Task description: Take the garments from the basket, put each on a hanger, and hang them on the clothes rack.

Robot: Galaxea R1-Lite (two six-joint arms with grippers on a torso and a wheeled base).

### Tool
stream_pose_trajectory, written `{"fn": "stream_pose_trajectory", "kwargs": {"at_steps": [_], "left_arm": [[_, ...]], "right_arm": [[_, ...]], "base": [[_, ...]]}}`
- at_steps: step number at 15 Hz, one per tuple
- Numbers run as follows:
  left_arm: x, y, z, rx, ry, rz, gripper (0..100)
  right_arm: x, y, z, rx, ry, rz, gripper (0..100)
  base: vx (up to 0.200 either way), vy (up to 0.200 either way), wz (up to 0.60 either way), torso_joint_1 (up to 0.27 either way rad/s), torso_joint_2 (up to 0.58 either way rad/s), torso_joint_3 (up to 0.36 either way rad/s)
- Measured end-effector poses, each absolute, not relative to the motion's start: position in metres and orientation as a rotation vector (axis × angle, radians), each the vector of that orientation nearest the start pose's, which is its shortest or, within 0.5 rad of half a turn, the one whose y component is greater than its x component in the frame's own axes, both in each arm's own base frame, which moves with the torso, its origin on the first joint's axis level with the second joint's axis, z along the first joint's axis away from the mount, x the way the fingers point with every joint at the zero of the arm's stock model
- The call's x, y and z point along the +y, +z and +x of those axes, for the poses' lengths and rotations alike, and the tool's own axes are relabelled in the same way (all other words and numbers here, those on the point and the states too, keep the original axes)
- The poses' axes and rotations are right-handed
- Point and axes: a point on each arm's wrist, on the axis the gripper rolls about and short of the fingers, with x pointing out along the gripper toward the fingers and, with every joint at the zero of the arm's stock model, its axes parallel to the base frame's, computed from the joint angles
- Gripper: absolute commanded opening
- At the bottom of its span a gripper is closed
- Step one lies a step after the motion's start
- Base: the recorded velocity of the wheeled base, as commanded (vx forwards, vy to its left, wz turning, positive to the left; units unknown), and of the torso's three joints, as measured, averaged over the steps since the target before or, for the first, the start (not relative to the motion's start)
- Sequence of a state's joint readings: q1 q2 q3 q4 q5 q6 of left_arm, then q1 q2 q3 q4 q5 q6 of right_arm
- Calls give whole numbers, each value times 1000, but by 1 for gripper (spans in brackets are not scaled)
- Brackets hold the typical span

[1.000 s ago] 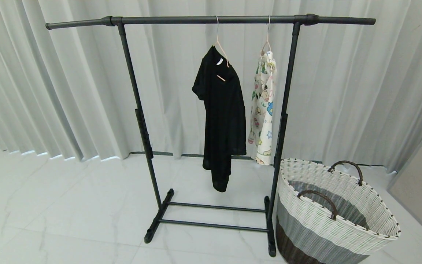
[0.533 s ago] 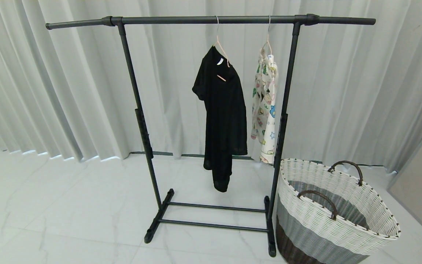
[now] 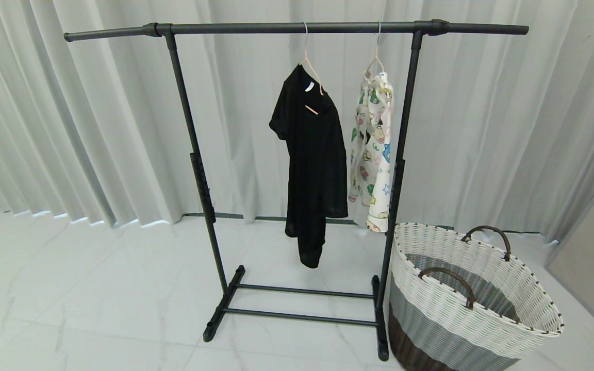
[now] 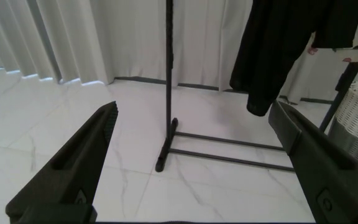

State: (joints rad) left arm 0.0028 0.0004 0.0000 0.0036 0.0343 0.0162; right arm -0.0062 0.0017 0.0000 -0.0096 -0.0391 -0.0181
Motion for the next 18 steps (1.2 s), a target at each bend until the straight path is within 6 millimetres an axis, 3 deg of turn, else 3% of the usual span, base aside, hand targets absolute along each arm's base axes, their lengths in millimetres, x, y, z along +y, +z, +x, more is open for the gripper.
{"fn": "stream_pose_trajectory", "kwargs": {"at_steps": [2, 4, 7, 18], "left_arm": [[1, 75, -23, 4, 37, 18, 100], [1, 75, -23, 4, 37, 18, 100], [1, 75, -23, 4, 37, 18, 100], [1, 75, -23, 3, 37, 19, 100]], "right_arm": [[-3, 79, -23, -27, -151, -128, 100], [-5, 81, -23, -40, -241, -85, 100], [-3, 72, -23, 25, -157, 99, 100], [-3, 72, -23, 28, -146, 116, 100]], "base": [[0, 0, 0, 0, 0, 0], [0, 0, 0, 0, 0, 0], [0, 0, 0, 0, 0, 0], [0, 0, 0, 0, 0, 0]]}}
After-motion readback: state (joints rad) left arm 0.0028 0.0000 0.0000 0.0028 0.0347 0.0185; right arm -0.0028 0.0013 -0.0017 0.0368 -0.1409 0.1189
